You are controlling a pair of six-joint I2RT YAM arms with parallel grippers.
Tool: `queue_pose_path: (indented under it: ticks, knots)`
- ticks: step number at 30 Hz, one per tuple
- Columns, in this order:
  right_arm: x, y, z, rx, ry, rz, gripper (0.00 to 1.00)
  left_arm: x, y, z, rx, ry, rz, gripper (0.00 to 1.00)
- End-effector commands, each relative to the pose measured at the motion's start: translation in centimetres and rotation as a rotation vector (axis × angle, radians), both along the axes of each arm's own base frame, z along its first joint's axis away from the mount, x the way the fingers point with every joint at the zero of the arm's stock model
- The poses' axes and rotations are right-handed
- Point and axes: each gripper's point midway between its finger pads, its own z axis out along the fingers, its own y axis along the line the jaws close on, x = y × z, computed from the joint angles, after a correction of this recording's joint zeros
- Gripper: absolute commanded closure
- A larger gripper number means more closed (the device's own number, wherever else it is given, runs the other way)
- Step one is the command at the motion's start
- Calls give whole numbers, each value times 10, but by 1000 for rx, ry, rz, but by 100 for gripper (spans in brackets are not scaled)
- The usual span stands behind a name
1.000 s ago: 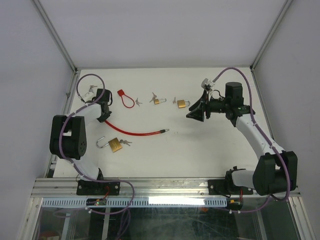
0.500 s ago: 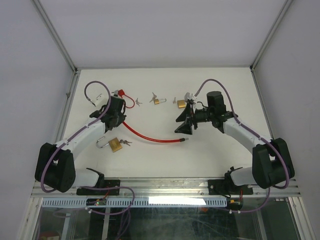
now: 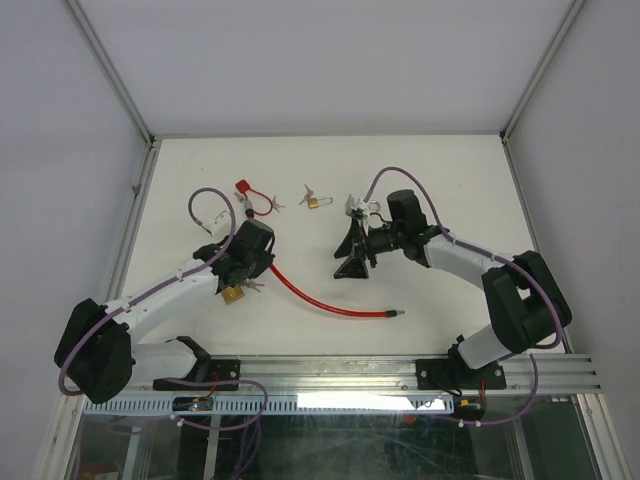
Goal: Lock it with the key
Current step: Pick up the lock from the center of the board.
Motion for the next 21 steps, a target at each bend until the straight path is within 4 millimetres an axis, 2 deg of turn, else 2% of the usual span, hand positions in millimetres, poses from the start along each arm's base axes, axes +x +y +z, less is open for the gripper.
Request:
queue_pose_path:
  ticks: [1,7,11,21]
  knots:
    - [4,18,9,36,-12,0,27,-8,-35,15,-127,-42,-24,100]
    - [-2,46,-3,38,48,-27,27,-18,-72,15,-146,-22,-80,100]
    - [-8,60,-18,-3,39,-42,27,-20,-88,15,-140,-13,-112,100]
    - [-9,75,-55,-94,172,-143,31,-20,-96,21,-172,-21,-103,100]
